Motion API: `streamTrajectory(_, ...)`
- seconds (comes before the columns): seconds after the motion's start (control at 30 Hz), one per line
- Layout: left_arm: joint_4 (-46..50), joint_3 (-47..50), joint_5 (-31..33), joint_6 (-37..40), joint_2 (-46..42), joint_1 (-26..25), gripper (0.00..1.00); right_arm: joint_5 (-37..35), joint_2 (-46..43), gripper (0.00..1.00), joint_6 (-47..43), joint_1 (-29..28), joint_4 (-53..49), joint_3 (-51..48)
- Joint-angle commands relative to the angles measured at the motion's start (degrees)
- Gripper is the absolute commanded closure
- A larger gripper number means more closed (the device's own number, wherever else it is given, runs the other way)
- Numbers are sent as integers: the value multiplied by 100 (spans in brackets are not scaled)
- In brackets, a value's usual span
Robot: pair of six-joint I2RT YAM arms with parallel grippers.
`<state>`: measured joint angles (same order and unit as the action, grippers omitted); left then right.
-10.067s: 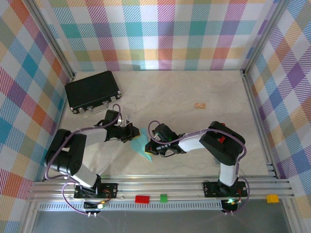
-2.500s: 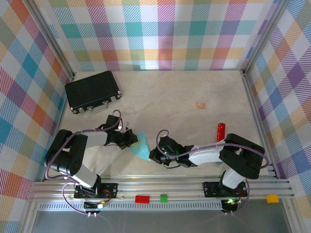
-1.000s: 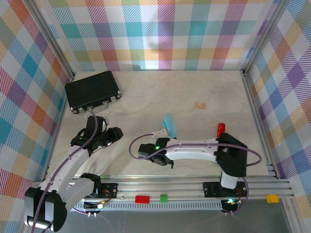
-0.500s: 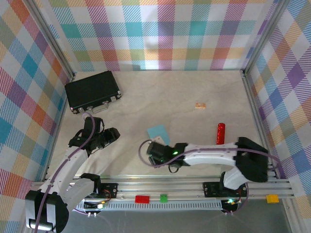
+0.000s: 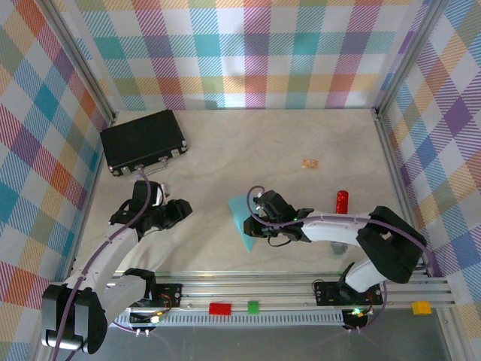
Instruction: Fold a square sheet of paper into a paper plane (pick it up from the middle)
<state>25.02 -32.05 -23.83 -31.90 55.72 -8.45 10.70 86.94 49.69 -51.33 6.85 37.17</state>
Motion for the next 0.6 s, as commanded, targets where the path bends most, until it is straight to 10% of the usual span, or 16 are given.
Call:
streamTrajectory(0.0, -153, 111, -282, 50, 31, 55, 60, 360, 298, 88, 509, 27, 378, -50)
streamTrajectory(0.57, -772, 175, -1223, -152, 635, 49, 68, -1251, 1342, 90, 4008, -1000, 1112, -97)
